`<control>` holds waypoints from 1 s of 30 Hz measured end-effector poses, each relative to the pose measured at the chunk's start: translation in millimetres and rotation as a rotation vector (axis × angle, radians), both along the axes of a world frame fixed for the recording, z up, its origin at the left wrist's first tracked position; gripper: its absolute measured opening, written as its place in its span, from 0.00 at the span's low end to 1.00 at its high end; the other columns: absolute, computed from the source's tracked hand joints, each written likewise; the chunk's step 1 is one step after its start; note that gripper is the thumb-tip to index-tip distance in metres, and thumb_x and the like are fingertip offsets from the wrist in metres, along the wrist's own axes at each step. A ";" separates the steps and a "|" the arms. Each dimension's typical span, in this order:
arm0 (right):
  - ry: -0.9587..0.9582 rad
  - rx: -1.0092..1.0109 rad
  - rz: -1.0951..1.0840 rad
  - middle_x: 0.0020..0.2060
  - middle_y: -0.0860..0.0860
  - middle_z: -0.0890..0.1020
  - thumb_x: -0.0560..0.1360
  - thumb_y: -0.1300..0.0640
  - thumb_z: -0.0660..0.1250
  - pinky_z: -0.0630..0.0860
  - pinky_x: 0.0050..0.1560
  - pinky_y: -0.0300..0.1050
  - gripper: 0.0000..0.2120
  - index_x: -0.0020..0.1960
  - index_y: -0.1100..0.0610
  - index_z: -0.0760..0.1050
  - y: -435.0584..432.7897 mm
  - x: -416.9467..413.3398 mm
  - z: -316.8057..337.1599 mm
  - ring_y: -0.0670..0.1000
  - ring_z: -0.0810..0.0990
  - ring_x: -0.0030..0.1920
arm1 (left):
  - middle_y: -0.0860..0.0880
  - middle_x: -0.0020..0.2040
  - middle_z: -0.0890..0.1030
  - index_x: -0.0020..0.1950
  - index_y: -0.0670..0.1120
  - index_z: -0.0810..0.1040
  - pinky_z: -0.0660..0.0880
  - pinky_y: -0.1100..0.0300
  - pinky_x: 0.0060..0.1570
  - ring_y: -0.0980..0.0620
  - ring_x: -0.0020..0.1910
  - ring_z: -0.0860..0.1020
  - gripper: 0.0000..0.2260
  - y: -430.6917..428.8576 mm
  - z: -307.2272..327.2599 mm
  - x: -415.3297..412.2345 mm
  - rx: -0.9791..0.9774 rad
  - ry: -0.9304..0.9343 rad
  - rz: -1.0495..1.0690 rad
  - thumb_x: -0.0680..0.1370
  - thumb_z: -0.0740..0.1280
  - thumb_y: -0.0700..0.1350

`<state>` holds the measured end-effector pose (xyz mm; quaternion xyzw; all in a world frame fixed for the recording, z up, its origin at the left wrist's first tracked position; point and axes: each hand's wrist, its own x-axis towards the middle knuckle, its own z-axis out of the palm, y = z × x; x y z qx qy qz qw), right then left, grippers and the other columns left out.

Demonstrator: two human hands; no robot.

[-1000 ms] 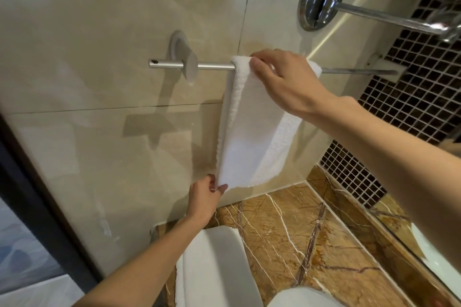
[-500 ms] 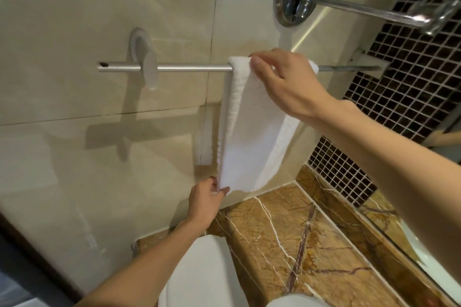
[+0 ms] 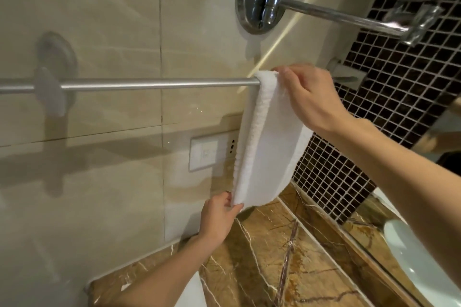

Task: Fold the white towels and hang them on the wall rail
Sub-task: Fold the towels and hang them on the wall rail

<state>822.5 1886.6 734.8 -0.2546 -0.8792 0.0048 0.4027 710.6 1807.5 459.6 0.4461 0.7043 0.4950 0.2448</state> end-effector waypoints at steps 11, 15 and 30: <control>0.070 -0.162 -0.082 0.36 0.63 0.75 0.80 0.50 0.53 0.71 0.40 0.55 0.23 0.41 0.69 0.72 42.5 41.2 0.3 0.58 0.72 0.36 | 0.53 0.44 0.84 0.47 0.47 0.82 0.79 0.59 0.42 0.59 0.40 0.80 0.07 48.2 2.6 39.4 -0.014 0.018 -0.082 0.72 0.73 0.49; 0.059 -0.135 -0.080 0.44 0.61 0.80 0.80 0.52 0.53 0.75 0.44 0.53 0.21 0.48 0.69 0.76 58.8 53.1 0.5 0.56 0.77 0.42 | 0.54 0.44 0.83 0.45 0.47 0.80 0.70 0.69 0.34 0.59 0.40 0.79 0.06 58.6 5.7 49.4 -0.025 0.042 -0.092 0.73 0.72 0.49; 0.103 -0.118 -0.023 0.30 0.54 0.73 0.81 0.56 0.54 0.64 0.29 0.29 0.23 0.33 0.70 0.70 80.9 61.7 -3.6 0.49 0.69 0.27 | 0.53 0.43 0.84 0.43 0.47 0.80 0.79 0.55 0.44 0.57 0.41 0.81 0.07 75.3 1.2 63.3 -0.032 0.030 -0.123 0.72 0.73 0.49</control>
